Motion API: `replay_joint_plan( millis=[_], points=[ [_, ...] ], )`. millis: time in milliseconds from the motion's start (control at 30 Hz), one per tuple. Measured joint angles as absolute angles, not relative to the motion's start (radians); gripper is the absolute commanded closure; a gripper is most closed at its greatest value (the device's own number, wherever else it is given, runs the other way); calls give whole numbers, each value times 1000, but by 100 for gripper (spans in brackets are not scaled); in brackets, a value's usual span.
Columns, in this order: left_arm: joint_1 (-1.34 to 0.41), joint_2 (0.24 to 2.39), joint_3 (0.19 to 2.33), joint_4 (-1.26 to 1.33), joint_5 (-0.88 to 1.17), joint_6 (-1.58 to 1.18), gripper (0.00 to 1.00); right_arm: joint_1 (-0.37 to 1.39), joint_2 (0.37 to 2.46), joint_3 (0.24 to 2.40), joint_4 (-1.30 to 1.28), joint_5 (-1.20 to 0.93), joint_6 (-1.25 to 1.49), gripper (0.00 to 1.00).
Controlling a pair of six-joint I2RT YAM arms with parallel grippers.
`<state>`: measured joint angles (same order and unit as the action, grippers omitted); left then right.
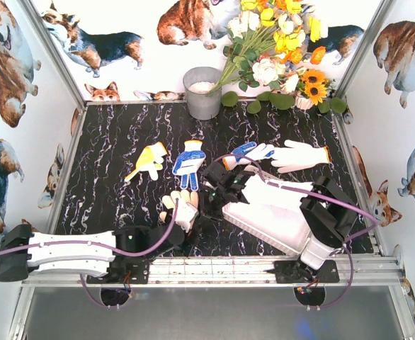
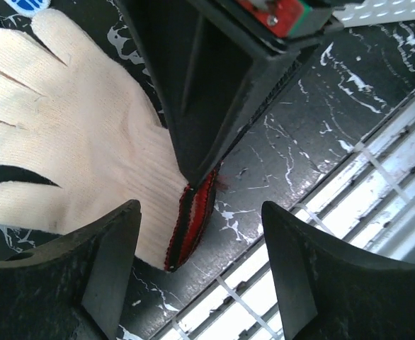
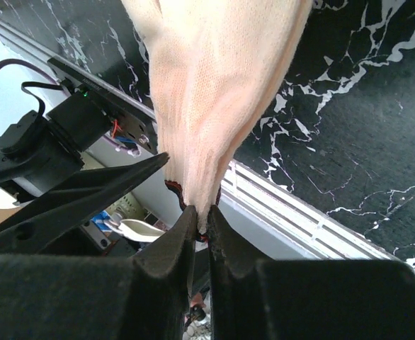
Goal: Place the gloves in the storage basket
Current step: Pick up the glove from the center of the board.
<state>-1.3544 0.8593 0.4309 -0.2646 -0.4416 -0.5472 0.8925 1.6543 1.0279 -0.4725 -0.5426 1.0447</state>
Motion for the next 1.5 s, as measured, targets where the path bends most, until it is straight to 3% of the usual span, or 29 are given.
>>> replay_joint_plan(
  millis=[167,533,833,867,967,1067,1400,1500],
  points=[
    [-1378,941,431,-249,-506,-530,36,882,1681,1061,-479,-569,1044,94],
    [-1470,1095,494,-277,-643,-518,52,842,1688,1075,-502,-626,1041,94],
    [-1526,1224,559,-306,-734,-541,89,816,1696,1117,-550,-659,1011,91],
    [-1529,1232,567,-317,-746,-550,93,815,1696,1117,-554,-659,1007,88],
    [-1532,1248,587,-348,-768,-586,99,812,1695,1117,-566,-652,996,68],
    [-1532,1227,589,-361,-772,-624,100,809,1683,1117,-582,-617,992,53],
    [-1463,1021,507,-292,-667,-759,100,813,1473,1032,-560,-445,1056,30],
    [-1436,1011,490,-276,-632,-783,100,839,1430,1000,-534,-383,1095,29]
  ],
)
